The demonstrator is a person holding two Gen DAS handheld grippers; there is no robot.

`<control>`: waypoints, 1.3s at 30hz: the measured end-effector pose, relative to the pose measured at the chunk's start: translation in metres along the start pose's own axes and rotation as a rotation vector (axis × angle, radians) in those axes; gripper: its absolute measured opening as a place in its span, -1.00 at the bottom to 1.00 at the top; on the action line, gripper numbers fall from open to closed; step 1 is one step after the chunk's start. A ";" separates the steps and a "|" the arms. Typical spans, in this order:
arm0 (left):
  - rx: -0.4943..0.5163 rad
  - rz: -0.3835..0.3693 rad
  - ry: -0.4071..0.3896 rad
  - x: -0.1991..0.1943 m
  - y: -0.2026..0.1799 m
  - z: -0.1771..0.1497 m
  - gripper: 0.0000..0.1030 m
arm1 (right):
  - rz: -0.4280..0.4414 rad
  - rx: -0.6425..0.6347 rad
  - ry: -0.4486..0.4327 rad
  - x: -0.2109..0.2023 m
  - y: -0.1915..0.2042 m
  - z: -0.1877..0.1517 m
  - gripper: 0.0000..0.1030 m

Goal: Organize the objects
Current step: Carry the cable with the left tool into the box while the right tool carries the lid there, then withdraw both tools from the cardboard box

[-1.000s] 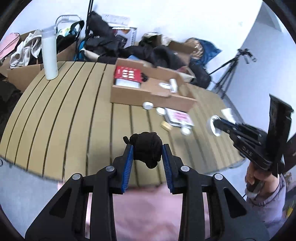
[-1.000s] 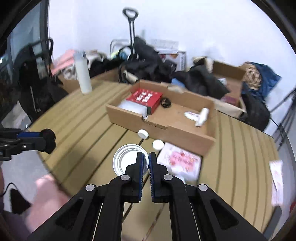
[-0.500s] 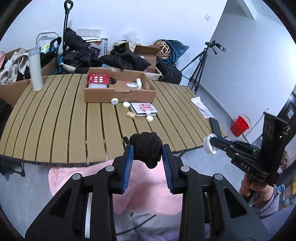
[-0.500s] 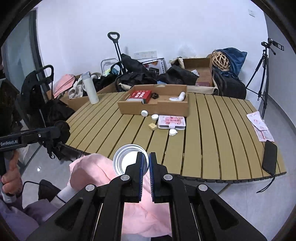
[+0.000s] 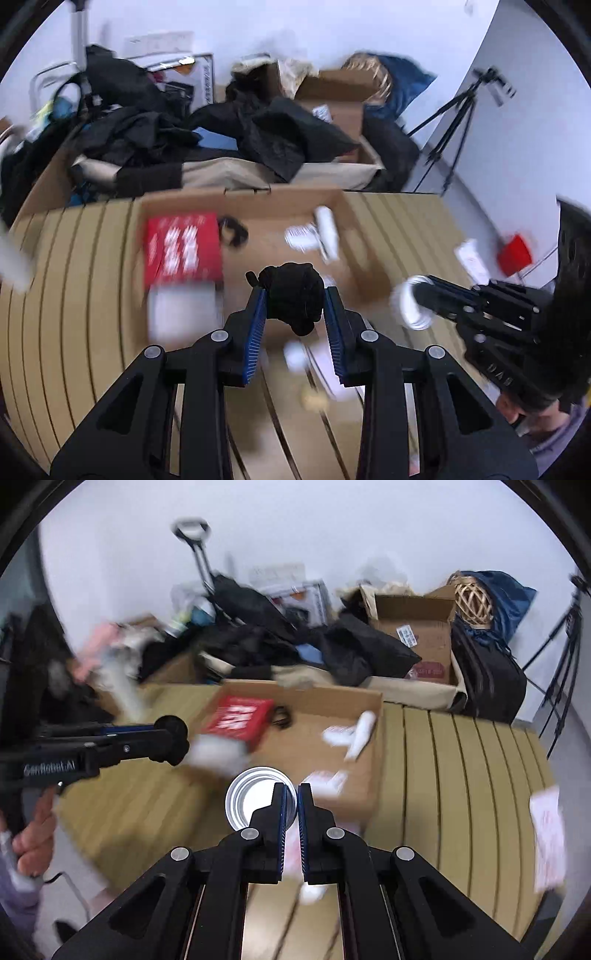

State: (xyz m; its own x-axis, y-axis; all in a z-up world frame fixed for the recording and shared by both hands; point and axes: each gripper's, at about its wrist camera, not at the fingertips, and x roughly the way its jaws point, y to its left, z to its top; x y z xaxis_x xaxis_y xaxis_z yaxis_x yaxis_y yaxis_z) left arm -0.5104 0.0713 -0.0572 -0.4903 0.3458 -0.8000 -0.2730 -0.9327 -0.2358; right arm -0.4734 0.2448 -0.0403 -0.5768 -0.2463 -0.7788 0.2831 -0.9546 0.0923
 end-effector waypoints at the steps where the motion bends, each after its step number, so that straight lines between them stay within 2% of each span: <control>1: -0.023 0.018 0.026 0.024 0.007 0.017 -0.46 | -0.016 0.007 0.040 0.028 -0.008 0.018 -0.87; 4: -0.079 0.032 0.089 0.094 0.031 0.057 -0.46 | -0.028 0.025 0.128 0.100 -0.031 0.055 -0.87; 6: -0.090 0.034 0.122 0.123 0.039 0.067 -0.46 | -0.055 0.043 0.177 0.143 -0.047 0.071 -0.87; 10: -0.074 0.062 0.150 0.165 0.051 0.077 -0.44 | -0.060 0.057 0.224 0.195 -0.064 0.083 -0.87; 13: -0.041 0.064 0.175 0.177 0.053 0.074 -0.28 | -0.079 0.073 0.263 0.220 -0.073 0.080 -0.86; 15: -0.015 0.074 0.169 0.176 0.052 0.070 0.05 | -0.092 0.076 0.296 0.232 -0.076 0.077 -0.86; 17: 0.001 0.083 0.158 0.168 0.052 0.070 0.23 | -0.104 0.063 0.300 0.232 -0.074 0.075 -0.86; 19: 0.010 0.108 0.145 0.153 0.053 0.070 0.30 | -0.089 0.066 0.285 0.219 -0.071 0.075 -0.76; 21: 0.013 0.153 0.148 0.126 0.054 0.069 0.80 | -0.095 0.059 0.265 0.200 -0.068 0.079 -0.58; 23: 0.023 0.191 0.110 0.087 0.052 0.064 0.86 | -0.083 0.058 0.234 0.168 -0.063 0.085 -0.38; 25: 0.041 0.233 0.064 0.043 0.050 0.055 0.91 | -0.082 0.048 0.198 0.132 -0.057 0.089 0.15; 29: 0.021 0.286 -0.037 -0.055 0.040 0.028 1.00 | -0.096 0.016 0.103 0.037 -0.037 0.088 0.21; 31: -0.002 0.301 -0.120 -0.110 0.033 0.003 1.00 | -0.093 0.002 0.054 -0.008 -0.026 0.081 0.22; 34: -0.007 0.290 -0.206 -0.169 0.019 -0.034 1.00 | -0.052 -0.013 -0.030 -0.078 -0.006 0.051 0.42; 39: 0.015 0.285 -0.294 -0.244 -0.012 -0.103 1.00 | -0.027 -0.034 -0.135 -0.161 0.028 -0.007 0.46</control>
State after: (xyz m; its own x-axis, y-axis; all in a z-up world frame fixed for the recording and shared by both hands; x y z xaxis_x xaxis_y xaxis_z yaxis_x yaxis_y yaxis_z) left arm -0.3027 -0.0124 0.0838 -0.7633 0.0904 -0.6397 -0.1033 -0.9945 -0.0174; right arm -0.3669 0.2586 0.0830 -0.6816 -0.2430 -0.6902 0.2904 -0.9556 0.0496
